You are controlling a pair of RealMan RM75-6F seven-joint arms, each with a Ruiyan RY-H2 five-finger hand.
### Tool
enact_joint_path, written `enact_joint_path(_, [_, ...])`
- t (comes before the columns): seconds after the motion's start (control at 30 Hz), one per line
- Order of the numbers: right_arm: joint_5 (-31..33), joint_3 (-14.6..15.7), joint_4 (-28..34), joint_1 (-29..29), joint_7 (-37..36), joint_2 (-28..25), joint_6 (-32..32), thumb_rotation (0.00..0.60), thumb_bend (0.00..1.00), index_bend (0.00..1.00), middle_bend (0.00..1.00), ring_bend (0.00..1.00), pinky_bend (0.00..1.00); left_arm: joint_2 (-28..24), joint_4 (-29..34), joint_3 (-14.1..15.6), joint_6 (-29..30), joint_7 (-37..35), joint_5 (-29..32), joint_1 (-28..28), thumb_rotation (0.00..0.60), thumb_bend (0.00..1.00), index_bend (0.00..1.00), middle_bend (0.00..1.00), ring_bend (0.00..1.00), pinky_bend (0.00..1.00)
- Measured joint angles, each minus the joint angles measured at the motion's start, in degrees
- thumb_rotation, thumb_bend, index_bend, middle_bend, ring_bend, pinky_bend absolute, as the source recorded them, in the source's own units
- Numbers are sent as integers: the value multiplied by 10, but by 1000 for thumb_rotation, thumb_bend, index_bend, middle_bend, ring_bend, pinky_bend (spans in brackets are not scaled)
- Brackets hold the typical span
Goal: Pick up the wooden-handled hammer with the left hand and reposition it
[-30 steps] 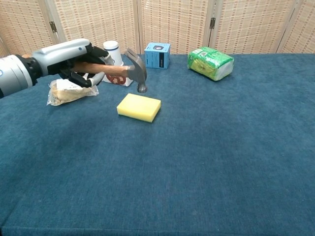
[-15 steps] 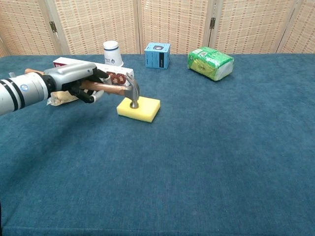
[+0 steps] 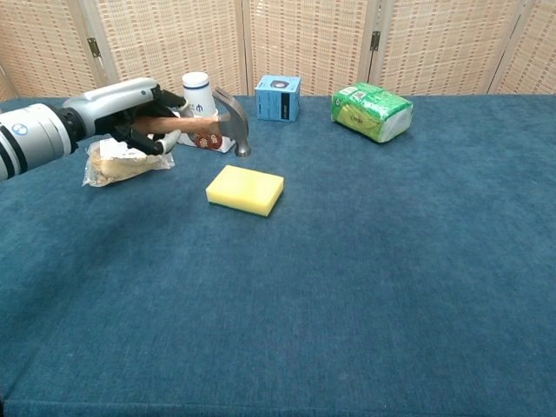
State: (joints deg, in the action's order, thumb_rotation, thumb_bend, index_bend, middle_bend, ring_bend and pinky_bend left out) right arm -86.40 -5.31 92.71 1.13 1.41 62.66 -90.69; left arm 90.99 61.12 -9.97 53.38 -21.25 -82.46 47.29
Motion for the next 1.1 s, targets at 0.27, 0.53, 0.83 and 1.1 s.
enact_joint_path(0.27, [4, -1, -4, -1, -5, 0, 2, 600, 201, 128, 324, 159, 180, 43, -49, 17, -8, 29, -1, 3, 600, 688, 763, 820, 638, 810])
enact_joint_path(0.53, [1, -2, -2, -3, -6, -2, -6, 600, 201, 130, 324, 161, 180, 59, -77, 28, -2, 30, -8, 2, 600, 688, 766, 823, 638, 810])
enact_joint_path(0.83, [-5, 0, -2, -6, -6, -1, -12, 600, 201, 130, 324, 161, 180, 13, -20, 24, 46, -27, -14, -21, 600, 688, 766, 823, 631, 802])
enact_joint_path(1.1, [-10, -1, -3, -1, -6, 2, -7, 600, 200, 130, 324, 161, 180, -43, 24, 83, 77, -35, -70, -54, 600, 687, 739, 810, 616, 783])
